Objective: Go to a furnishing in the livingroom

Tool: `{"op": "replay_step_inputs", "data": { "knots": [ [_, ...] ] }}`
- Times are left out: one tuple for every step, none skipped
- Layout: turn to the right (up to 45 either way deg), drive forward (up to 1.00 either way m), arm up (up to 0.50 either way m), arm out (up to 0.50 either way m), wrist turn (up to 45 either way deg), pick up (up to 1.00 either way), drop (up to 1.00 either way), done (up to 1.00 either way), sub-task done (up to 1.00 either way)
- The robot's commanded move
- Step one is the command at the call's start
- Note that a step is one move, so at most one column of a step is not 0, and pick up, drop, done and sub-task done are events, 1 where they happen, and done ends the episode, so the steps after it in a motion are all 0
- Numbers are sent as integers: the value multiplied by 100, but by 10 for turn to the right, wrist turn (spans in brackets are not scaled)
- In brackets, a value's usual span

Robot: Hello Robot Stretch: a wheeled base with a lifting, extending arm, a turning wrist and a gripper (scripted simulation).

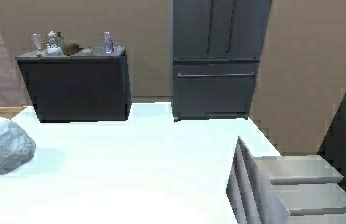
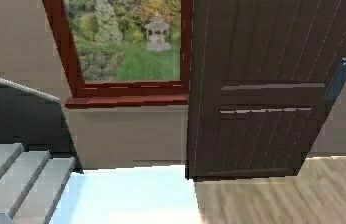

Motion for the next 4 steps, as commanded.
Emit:
{"op": "replay_step_inputs", "data": {
  "knots": [
    [-300, 0, 0, 0, 0, 0, 0, 0, 0],
    [0, 50, 0, 0, 0, 0, 0, 0, 0],
    [-450, 0, 0, 0, 0, 0, 0, 0, 0],
    [-180, 0, 0, 0, 0, 0, 0, 0, 0]
  ]
}}
